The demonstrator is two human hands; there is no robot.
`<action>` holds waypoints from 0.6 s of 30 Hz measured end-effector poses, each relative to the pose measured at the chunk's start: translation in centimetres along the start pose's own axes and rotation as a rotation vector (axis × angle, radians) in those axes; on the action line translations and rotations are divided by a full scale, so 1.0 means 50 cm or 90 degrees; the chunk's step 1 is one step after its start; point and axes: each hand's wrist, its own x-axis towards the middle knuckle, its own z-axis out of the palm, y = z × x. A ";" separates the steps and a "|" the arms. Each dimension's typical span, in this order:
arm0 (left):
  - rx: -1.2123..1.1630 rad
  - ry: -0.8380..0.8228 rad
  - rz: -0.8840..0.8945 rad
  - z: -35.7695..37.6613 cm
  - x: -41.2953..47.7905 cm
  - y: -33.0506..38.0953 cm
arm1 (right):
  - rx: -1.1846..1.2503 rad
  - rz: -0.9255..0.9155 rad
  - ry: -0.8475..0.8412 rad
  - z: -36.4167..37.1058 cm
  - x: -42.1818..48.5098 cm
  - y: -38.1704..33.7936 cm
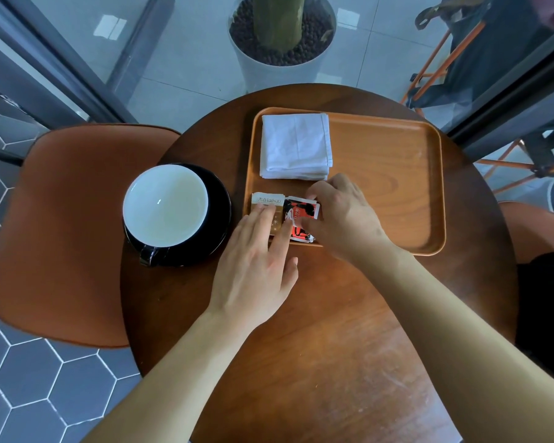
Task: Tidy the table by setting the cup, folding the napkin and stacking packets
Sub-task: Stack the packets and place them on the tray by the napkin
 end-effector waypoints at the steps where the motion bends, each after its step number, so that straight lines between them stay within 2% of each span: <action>1: -0.004 0.002 0.000 0.000 -0.001 0.000 | -0.002 -0.002 -0.002 -0.001 0.001 0.001; 13: -0.021 0.018 0.003 0.007 -0.004 0.000 | 0.010 -0.072 0.052 0.003 0.009 0.001; 18: -0.021 0.012 -0.003 0.005 -0.003 0.001 | 0.020 -0.063 0.061 0.005 0.010 0.001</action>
